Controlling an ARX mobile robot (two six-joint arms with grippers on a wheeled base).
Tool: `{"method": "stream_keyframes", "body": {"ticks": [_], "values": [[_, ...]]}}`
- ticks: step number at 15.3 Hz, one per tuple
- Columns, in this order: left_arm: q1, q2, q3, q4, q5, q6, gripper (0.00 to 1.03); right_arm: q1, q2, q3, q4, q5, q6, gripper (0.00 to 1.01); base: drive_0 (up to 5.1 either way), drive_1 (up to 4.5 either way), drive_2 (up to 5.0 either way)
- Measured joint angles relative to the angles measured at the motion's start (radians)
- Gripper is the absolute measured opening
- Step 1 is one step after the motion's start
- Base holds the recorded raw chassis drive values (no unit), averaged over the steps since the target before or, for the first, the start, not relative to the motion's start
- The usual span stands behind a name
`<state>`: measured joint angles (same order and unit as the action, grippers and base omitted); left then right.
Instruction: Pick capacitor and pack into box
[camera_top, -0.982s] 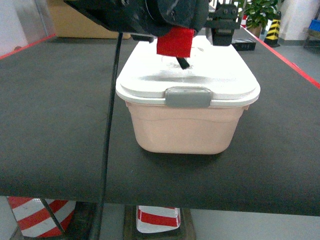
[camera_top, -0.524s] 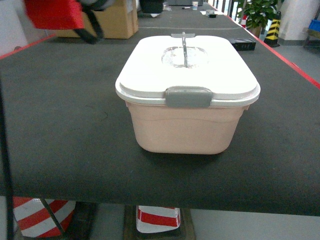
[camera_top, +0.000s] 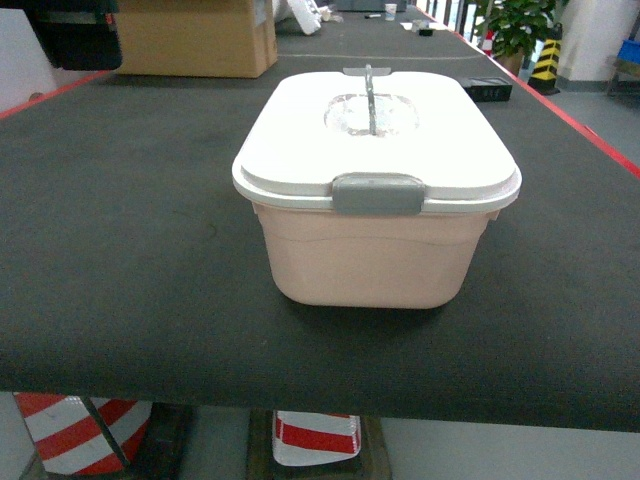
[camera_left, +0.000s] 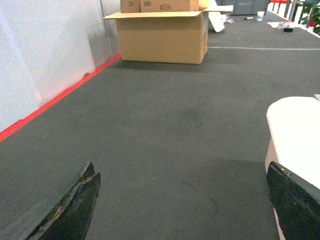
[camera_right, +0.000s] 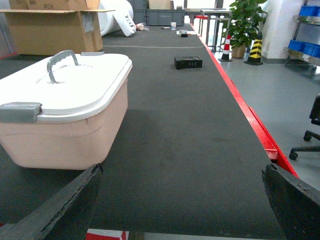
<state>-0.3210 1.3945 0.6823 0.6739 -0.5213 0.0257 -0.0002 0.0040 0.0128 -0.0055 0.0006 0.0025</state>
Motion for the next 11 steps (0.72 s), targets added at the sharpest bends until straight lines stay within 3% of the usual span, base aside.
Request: {"method": "stream_keyframes", "body": {"ticks": [6, 7, 8, 11], "values": [[-0.001, -0.003, -0.003, 0.009, 0.01, -0.001, 0.97, 0.0, 0.0, 0.0, 0.0, 0.0, 0.0, 0.98, 0.0, 0.0, 0.0], [0.035, -0.032, -0.053, 0.069, 0.148, -0.008, 0.85, 0.0, 0.0, 0.0, 0.0, 0.0, 0.0, 0.98, 0.0, 0.0, 0.0], [0.068, -0.102, -0.15, 0.093, 0.249, -0.018, 0.71, 0.0, 0.0, 0.0, 0.0, 0.0, 0.0, 0.98, 0.0, 0.0, 0.0], [0.148, -0.247, -0.348, 0.127, 0.341, -0.019, 0.3, 0.0, 0.0, 0.0, 0.0, 0.0, 0.0, 0.98, 0.0, 0.0, 0.0]]}}
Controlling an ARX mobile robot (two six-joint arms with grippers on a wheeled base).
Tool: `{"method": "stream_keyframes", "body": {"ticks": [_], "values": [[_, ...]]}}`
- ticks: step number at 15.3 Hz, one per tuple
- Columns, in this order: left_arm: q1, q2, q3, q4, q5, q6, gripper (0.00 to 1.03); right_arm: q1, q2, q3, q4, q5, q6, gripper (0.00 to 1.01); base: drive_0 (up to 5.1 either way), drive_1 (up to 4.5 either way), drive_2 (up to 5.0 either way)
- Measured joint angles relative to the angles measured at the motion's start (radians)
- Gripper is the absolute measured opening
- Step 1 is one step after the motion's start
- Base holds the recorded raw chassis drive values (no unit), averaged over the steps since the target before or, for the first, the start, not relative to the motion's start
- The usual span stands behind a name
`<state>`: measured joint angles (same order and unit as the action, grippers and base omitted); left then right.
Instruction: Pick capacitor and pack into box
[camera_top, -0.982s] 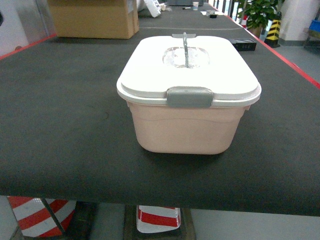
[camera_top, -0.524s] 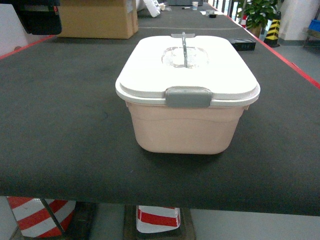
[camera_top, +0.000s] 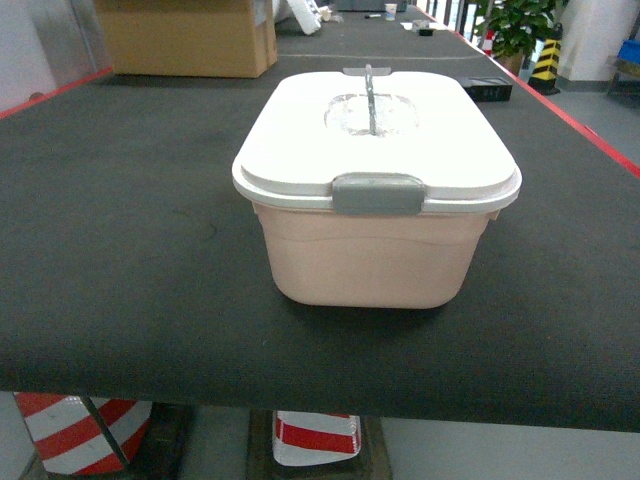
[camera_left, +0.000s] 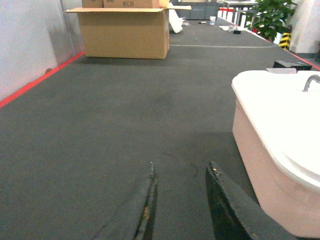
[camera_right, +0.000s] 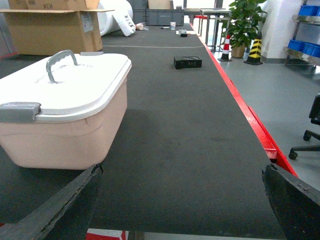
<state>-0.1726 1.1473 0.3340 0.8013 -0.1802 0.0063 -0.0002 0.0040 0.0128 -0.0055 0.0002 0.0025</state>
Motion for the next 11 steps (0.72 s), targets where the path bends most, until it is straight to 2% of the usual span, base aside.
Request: {"method": "stream_keyframes", "body": {"ticks": [2, 3, 6, 8, 11], "values": [[0.031, -0.088, -0.083, 0.0, 0.041, 0.0, 0.05, 0.0, 0.0, 0.0, 0.0, 0.0, 0.0, 0.98, 0.0, 0.0, 0.0], [0.049, -0.13, -0.116, -0.007, 0.053, -0.003, 0.02, 0.0, 0.0, 0.0, 0.0, 0.0, 0.0, 0.98, 0.0, 0.0, 0.0], [0.087, -0.265, -0.201, -0.061, 0.095, -0.003, 0.02, 0.0, 0.0, 0.0, 0.0, 0.0, 0.0, 0.98, 0.0, 0.0, 0.0], [0.172, -0.353, -0.24, -0.112, 0.172, -0.003, 0.02, 0.0, 0.0, 0.0, 0.0, 0.0, 0.0, 0.98, 0.0, 0.0, 0.0], [0.171, -0.478, -0.281, -0.198, 0.18, -0.004, 0.02, 0.0, 0.0, 0.0, 0.0, 0.0, 0.0, 0.98, 0.0, 0.0, 0.0]]}}
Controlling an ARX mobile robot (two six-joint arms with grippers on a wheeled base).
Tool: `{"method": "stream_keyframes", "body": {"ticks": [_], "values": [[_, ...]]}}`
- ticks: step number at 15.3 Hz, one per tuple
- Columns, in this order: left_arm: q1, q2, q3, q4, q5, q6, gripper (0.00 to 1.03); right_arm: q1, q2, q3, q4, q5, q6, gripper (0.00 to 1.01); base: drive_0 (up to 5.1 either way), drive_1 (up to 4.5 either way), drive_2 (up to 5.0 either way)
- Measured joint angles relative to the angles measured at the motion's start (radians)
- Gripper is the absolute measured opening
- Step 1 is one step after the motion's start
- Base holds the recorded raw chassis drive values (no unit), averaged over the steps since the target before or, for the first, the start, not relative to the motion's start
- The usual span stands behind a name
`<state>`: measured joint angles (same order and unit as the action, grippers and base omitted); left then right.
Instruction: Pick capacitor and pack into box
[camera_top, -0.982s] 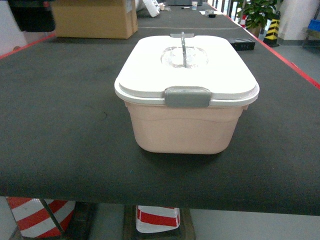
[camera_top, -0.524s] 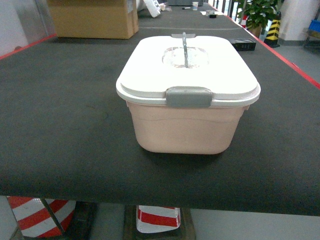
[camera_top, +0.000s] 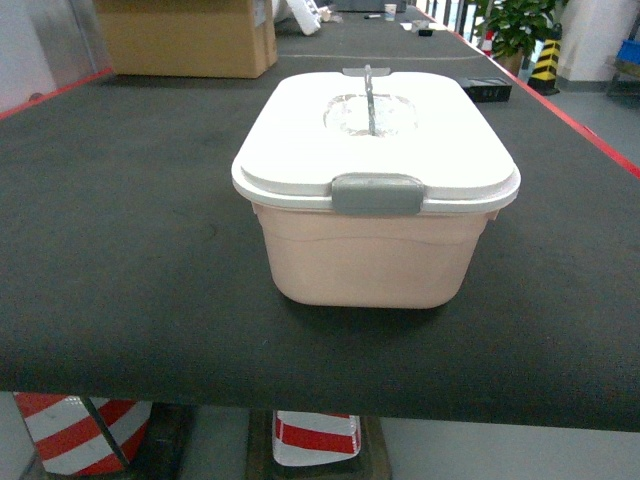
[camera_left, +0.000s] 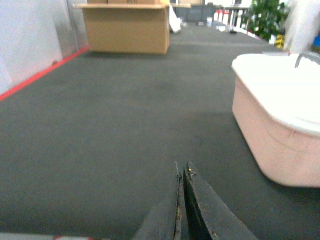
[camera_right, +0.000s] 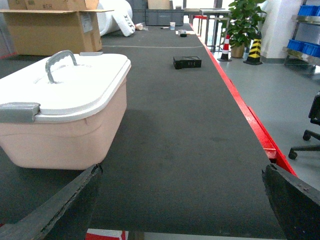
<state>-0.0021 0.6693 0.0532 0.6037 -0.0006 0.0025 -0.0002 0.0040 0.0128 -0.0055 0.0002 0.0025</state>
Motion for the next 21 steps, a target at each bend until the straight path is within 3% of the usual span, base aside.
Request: {"method": "stream_keyframes", "body": {"ticks": [1, 6, 21], "values": [[0.0, -0.003, -0.033, 0.056, 0.0, 0.0, 0.02, 0.0, 0.0, 0.0, 0.0, 0.0, 0.0, 0.98, 0.0, 0.0, 0.0], [0.0, -0.223, -0.04, -0.163, 0.0, 0.0, 0.02, 0.0, 0.0, 0.0, 0.0, 0.0, 0.0, 0.98, 0.0, 0.0, 0.0], [0.0, -0.495, -0.04, -0.428, 0.0, 0.0, 0.02, 0.0, 0.0, 0.0, 0.0, 0.0, 0.0, 0.98, 0.0, 0.0, 0.0]]}}
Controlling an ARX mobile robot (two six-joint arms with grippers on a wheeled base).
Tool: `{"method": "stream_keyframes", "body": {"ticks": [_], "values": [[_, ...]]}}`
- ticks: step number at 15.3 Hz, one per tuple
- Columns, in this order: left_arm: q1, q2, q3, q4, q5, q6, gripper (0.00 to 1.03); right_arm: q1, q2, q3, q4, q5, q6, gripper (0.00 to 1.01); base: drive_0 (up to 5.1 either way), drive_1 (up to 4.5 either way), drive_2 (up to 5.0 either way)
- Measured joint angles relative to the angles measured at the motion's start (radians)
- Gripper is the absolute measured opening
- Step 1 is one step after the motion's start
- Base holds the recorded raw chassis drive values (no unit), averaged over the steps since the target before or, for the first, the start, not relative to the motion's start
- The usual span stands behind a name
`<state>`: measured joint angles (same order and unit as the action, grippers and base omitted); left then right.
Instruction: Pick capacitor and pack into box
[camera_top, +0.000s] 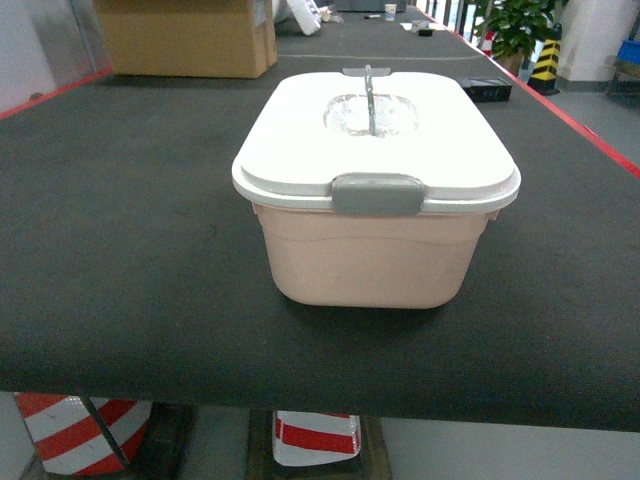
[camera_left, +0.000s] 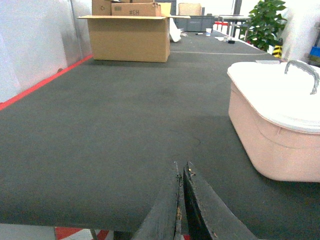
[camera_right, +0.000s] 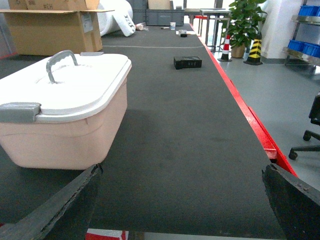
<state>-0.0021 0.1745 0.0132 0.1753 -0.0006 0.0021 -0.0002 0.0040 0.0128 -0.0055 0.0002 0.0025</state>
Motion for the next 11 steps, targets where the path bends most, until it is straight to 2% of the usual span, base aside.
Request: {"method": "stream_keyframes", "body": {"ticks": [1, 2, 3, 6, 11], "values": [[0.0, -0.045, 0.002, -0.064, -0.001, 0.0, 0.02, 0.0, 0.0, 0.0, 0.0, 0.0, 0.0, 0.98, 0.0, 0.0, 0.0], [0.0, -0.146, 0.0, -0.191, 0.0, 0.0, 0.02, 0.0, 0.0, 0.0, 0.0, 0.0, 0.0, 0.98, 0.0, 0.0, 0.0], [0.0, -0.164, 0.006, -0.164, -0.002, 0.0, 0.02, 0.0, 0.0, 0.0, 0.0, 0.0, 0.0, 0.98, 0.0, 0.0, 0.0], [0.002, -0.164, 0.0, -0.18, 0.001, -0.002, 0.03, 0.0, 0.0, 0.0, 0.0, 0.0, 0.0, 0.98, 0.0, 0.0, 0.0], [0.002, -0.164, 0.0, -0.18, 0.0, -0.001, 0.65, 0.0, 0.0, 0.0, 0.0, 0.0, 0.0, 0.98, 0.0, 0.0, 0.0]]}}
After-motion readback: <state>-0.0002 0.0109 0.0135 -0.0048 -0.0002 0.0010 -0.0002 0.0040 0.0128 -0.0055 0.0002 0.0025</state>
